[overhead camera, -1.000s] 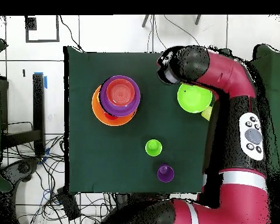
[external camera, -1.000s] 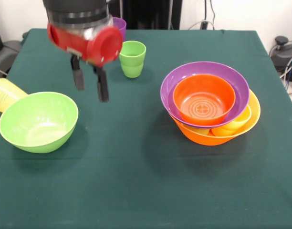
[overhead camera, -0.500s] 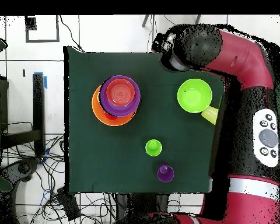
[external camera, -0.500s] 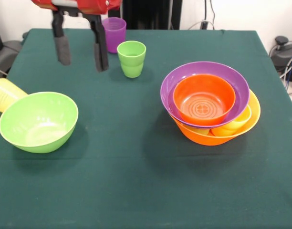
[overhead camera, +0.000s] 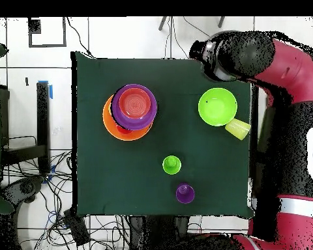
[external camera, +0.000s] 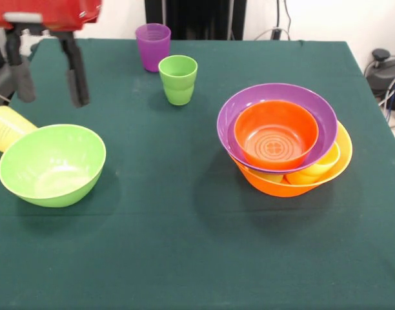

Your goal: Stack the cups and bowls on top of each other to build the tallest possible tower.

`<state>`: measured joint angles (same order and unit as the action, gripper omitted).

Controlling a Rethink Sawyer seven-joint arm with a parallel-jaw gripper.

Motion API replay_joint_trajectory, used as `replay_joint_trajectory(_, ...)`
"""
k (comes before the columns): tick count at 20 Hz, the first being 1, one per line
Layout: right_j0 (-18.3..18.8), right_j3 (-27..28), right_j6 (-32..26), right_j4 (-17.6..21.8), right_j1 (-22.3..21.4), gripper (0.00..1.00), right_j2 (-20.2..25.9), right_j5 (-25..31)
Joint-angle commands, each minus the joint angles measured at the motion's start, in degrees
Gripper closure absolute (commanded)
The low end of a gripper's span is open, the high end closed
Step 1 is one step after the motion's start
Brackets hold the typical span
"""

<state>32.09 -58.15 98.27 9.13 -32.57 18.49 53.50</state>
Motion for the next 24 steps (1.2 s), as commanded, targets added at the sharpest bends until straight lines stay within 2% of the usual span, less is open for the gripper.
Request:
replay_joint_trajectory(1, 1.41, -8.04, -19.22, 7.14, 4.12, 0.0, 5.54, -5.0)
replay_joint_trajectory(7, 2.14, -12.71, -15.81, 8.58, 4.21, 0.0, 5.77, -10.84)
replay_joint_trajectory(13, 0.79, -15.97, -10.27, 8.73, 2.62, 0.0, 4.94, -13.87)
replay_joint_trajectory(17, -0.44, -16.42, -7.21, 8.38, 2.07, 0.0, 4.34, -14.76)
replay_joint_trajectory(24, -0.92, -17.0, -6.32, 7.92, 1.84, 0.0, 4.47, -15.38)
